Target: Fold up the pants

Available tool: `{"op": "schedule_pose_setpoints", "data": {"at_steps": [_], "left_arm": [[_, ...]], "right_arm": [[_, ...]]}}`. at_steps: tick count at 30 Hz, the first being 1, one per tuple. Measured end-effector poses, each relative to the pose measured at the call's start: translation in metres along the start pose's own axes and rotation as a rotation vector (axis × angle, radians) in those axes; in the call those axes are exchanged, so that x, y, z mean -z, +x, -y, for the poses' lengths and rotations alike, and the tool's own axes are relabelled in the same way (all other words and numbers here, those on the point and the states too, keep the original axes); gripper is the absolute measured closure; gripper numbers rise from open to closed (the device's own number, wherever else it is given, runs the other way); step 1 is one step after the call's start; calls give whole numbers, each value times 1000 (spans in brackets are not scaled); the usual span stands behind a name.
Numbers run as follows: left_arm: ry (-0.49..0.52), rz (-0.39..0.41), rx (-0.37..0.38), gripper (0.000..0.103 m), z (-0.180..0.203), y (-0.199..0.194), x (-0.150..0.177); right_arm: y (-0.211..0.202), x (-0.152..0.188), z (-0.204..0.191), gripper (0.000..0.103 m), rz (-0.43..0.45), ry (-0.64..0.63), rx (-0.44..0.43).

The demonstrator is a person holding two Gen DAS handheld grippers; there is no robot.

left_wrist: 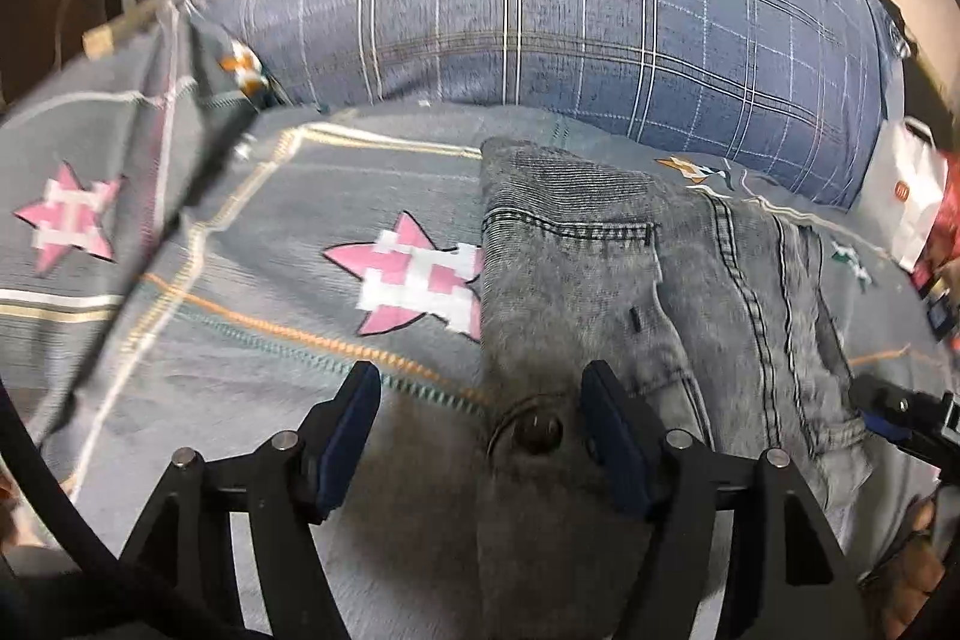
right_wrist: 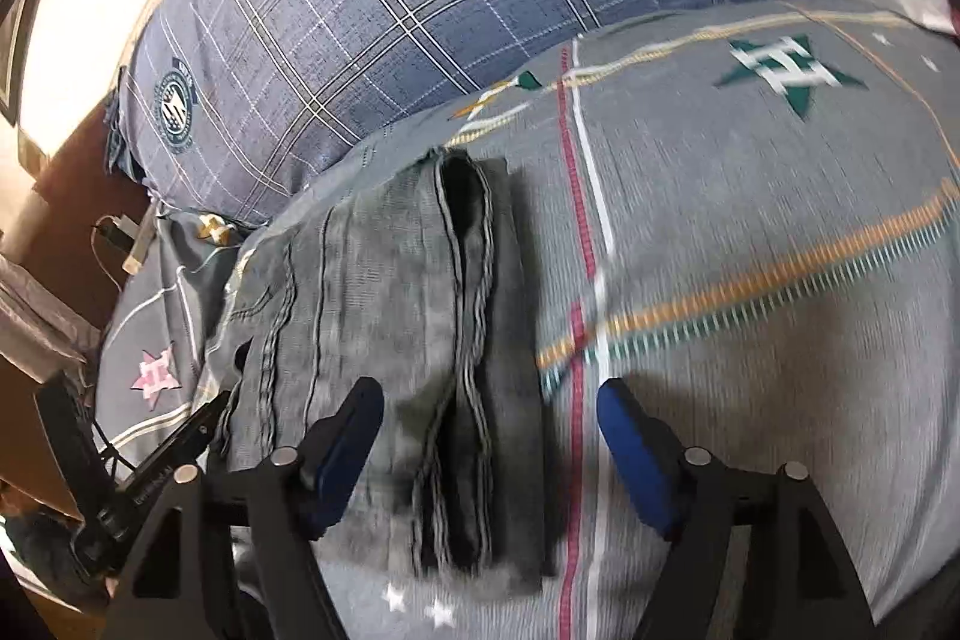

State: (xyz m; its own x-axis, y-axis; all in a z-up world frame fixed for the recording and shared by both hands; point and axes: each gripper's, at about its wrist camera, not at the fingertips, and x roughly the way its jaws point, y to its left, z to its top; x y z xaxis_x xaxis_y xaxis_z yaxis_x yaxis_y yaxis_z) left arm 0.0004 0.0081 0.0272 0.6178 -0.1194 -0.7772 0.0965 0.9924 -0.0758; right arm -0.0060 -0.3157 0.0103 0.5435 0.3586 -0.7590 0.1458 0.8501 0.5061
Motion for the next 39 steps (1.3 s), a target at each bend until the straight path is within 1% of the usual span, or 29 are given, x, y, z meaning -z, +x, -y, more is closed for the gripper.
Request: {"op": "schedule_pose_setpoints", "data": {"at_steps": [2,5,7,8,9,10,11,12,14,15,18,20,22,23,24,25,28,31,33,37,39], "left_arm": [[15,21,-23,33,1,-6,2],[27,45,-60,32,2,-17,7],[26,35,-77,30,-1,-20,12],[20,26,-77,29,-1,-20,15],[8,23,-69,29,-3,-21,18],[0,21,-67,27,-3,-19,19],[-4,19,-73,26,-2,-20,22],[-6,21,-78,26,0,-20,23],[-3,31,-98,26,3,-22,25],[1,37,-108,26,4,-23,27],[2,82,-141,26,8,-31,37],[-20,107,-147,26,8,-36,43],[-45,120,-138,26,9,-40,49],[-40,102,-130,26,11,-41,50],[-28,61,-108,26,13,-42,50],[-23,44,-101,26,15,-44,49],[-12,11,-113,26,19,-59,47],[23,-24,-147,26,27,-72,43],[55,-38,-158,26,33,-82,38],[55,30,-171,26,37,-113,30],[50,45,-170,26,38,-125,27]], "right_arm": [[0,12,3,26,-30,5,6],[-5,25,-1,26,-21,-20,38],[-4,30,-4,23,-23,-42,66],[-3,32,-6,21,-19,-55,80],[-2,36,-10,16,-15,-71,90],[-1,38,-12,7,-17,-85,94],[1,42,-15,2,-26,-108,98],[3,44,-18,1,-27,-124,103],[3,51,-24,1,-8,-153,158],[3,53,-25,1,4,-155,170],[-1,61,-23,1,33,-146,172],[-3,65,-22,1,23,-152,189],[-5,67,-23,0,-10,-161,192],[-5,67,-23,0,-16,-160,189],[-5,67,-22,0,-24,-153,183],[-6,67,-22,1,-33,-143,182],[-11,74,-22,1,-76,-128,211],[-29,88,-27,1,-77,-145,227],[-47,91,-35,1,-52,-163,203],[-87,86,-60,1,36,-227,182],[-105,84,-73,1,77,-250,170]]}}
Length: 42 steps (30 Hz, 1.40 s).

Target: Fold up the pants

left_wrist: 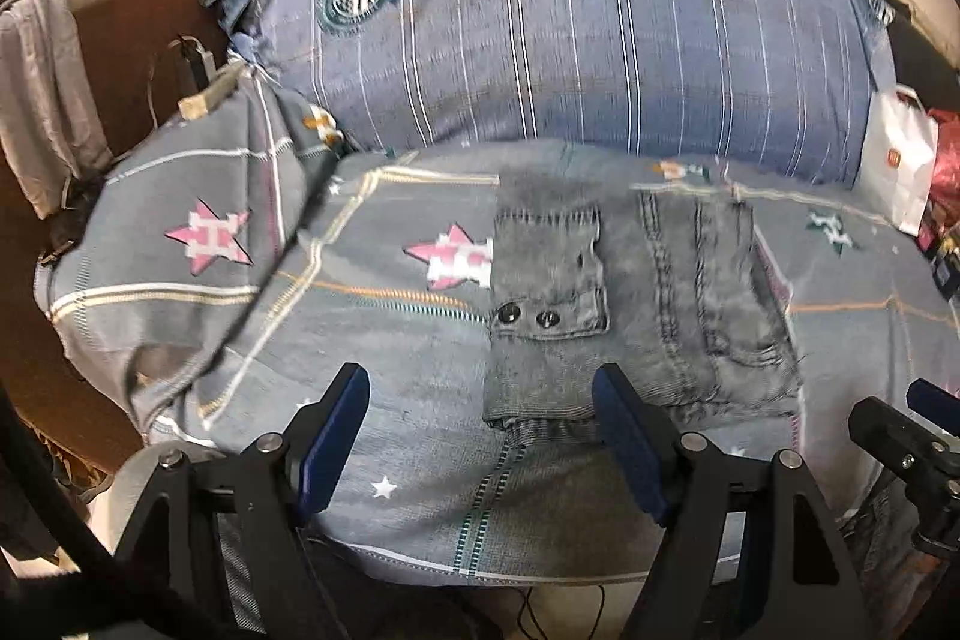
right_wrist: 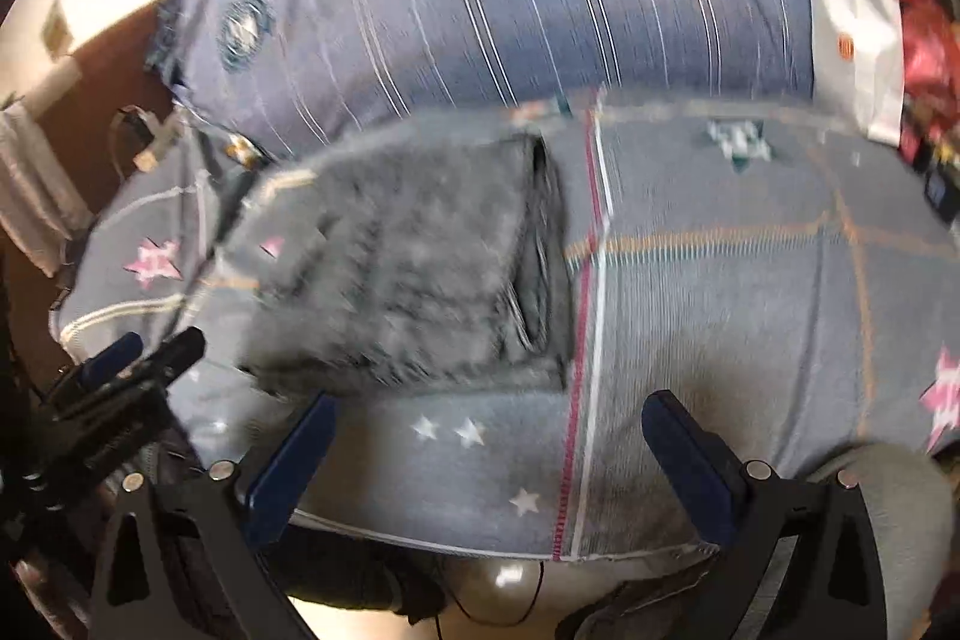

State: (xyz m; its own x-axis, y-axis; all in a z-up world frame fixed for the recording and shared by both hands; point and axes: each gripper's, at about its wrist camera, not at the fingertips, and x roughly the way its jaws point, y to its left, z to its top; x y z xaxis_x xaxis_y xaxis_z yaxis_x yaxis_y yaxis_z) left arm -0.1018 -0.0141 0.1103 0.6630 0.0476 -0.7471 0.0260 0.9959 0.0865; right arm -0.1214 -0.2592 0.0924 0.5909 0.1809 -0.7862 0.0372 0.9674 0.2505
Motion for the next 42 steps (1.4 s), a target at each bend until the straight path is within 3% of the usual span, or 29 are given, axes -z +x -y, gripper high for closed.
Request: {"op": "schedule_pose_setpoints", "data": {"at_steps": [8,20,42], "left_arm": [[39,29,-4,25,1,-24,-5],[14,-29,10,25,-3,-19,-3],[27,-22,7,21,-2,-14,-4]], "right_arm": [[-27,-6,-27,1,35,-63,-12],[-20,-4,-29,0,25,-70,-5],[-12,-4,-29,0,16,-59,11]]}}
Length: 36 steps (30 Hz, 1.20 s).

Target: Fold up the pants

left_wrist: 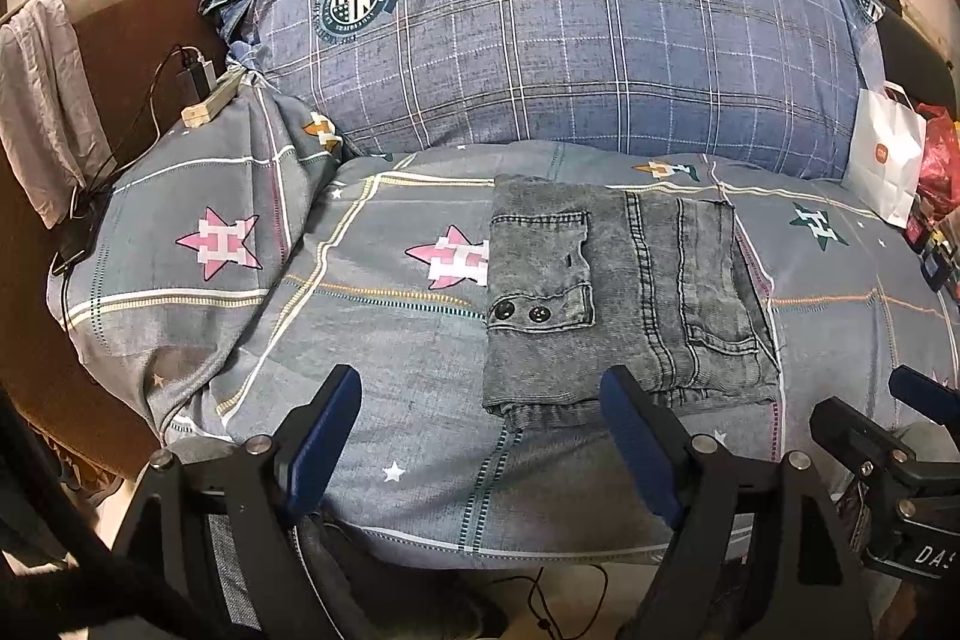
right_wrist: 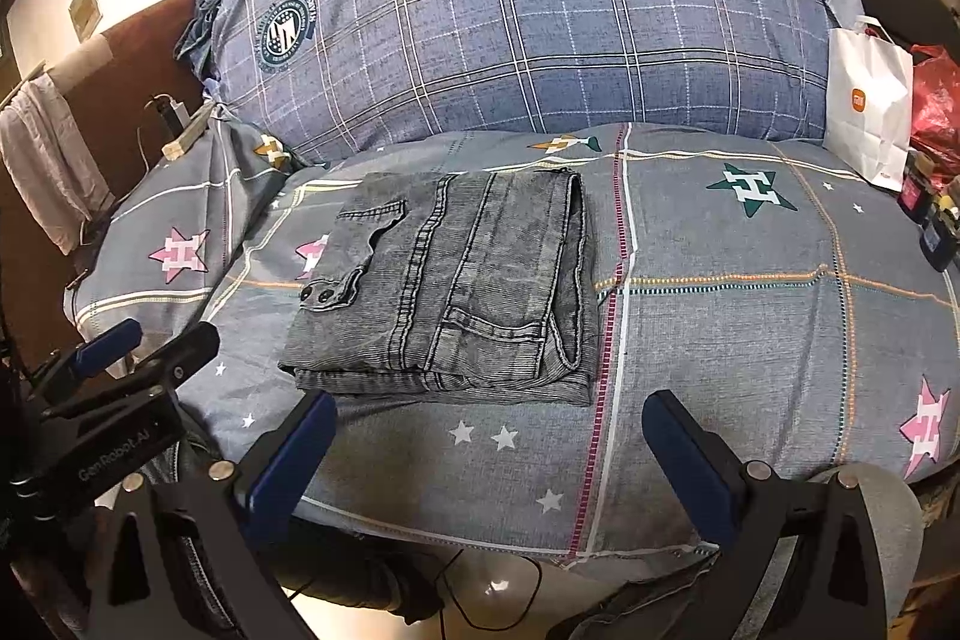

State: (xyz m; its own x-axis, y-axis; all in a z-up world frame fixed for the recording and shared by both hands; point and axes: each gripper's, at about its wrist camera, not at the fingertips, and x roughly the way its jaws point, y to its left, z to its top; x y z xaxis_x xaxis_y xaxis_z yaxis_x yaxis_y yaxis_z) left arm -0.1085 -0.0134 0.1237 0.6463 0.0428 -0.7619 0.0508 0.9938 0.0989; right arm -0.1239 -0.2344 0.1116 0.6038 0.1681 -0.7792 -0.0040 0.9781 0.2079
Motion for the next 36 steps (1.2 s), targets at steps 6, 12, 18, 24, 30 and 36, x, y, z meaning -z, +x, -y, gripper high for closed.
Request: {"op": "schedule_pose_setpoints", "data": {"at_steps": [6,12,18,24,30,36], "left_arm": [[-11,-1,5,21,-1,0,0],[-7,3,13,21,-1,-1,0],[46,-15,14,21,8,2,1],[46,-30,20,21,8,4,1],[43,-33,19,21,7,7,0],[58,-29,6,21,7,14,1]], "right_arm": [[2,0,0,0,-5,2,1],[2,0,0,0,-4,2,1],[3,-2,3,0,2,17,-3],[5,-3,3,0,-5,17,-5],[7,-6,1,0,-5,13,-4],[13,-7,0,0,-13,16,-8]]}}
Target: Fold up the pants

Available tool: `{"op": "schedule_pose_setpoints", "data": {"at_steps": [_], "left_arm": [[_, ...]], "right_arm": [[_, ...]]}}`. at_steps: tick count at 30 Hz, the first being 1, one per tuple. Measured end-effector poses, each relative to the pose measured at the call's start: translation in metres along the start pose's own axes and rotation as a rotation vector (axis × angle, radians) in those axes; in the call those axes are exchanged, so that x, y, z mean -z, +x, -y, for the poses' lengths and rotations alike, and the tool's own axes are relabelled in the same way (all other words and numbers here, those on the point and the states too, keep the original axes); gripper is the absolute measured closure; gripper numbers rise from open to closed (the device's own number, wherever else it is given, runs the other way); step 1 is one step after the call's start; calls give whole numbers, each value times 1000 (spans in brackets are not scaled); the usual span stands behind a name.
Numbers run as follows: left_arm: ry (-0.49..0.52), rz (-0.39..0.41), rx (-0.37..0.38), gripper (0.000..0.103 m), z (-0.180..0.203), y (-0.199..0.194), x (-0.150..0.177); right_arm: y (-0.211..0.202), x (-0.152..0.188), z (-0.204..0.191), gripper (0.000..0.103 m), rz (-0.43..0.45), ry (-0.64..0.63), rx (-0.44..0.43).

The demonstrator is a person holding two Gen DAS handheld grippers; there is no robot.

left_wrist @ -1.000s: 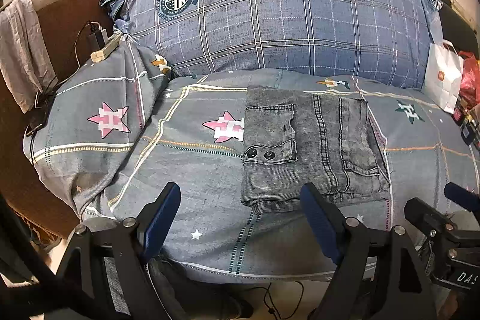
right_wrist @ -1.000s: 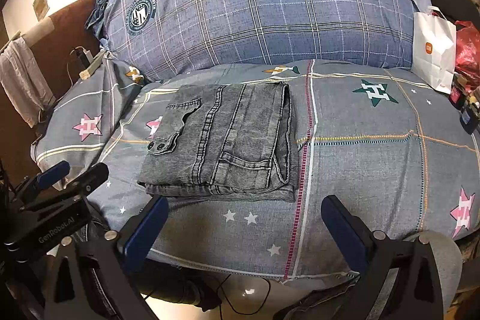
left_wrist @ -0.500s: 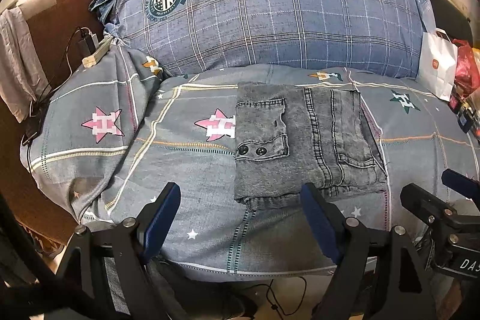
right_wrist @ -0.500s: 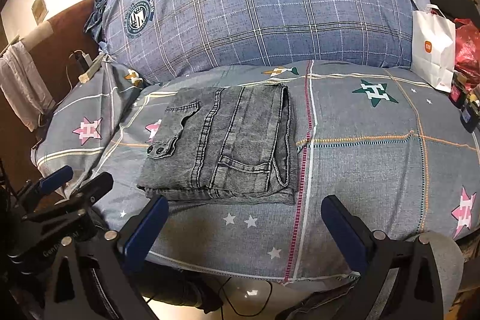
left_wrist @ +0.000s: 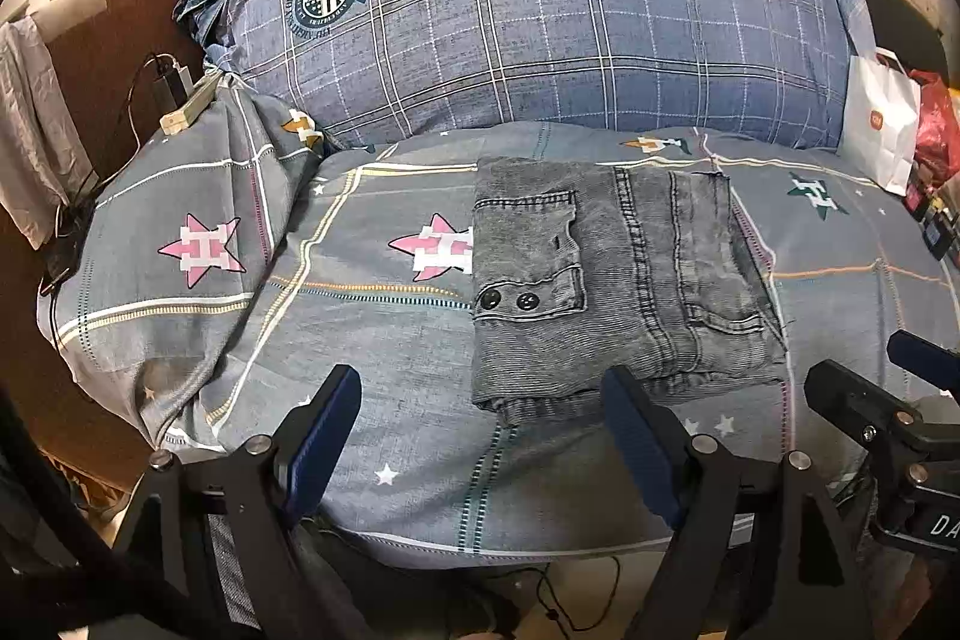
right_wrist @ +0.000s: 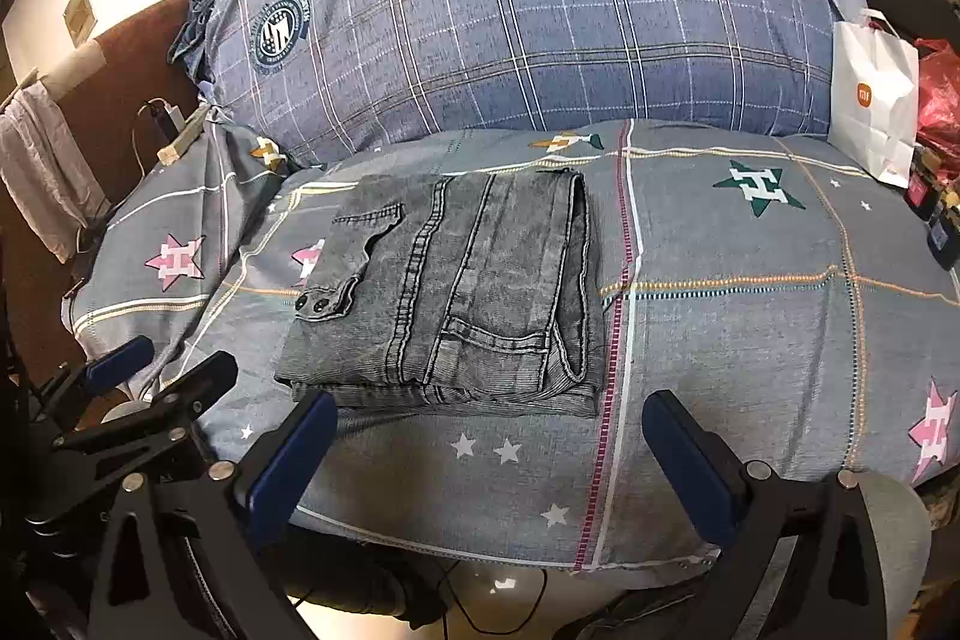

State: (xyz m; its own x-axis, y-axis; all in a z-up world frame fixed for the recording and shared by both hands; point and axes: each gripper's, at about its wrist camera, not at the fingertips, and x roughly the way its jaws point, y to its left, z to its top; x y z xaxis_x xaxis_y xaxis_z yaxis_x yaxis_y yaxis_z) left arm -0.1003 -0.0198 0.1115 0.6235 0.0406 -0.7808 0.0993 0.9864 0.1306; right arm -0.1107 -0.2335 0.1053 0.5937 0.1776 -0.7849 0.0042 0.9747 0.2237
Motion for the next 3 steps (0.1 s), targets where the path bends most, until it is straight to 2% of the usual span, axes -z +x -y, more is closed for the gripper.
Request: {"op": "schedule_pose_setpoints", "data": {"at_steps": [3], "left_arm": [[-7,6,11,21,-2,4,0]], "right_arm": [[5,1,0,0,-11,5,-3]]}}
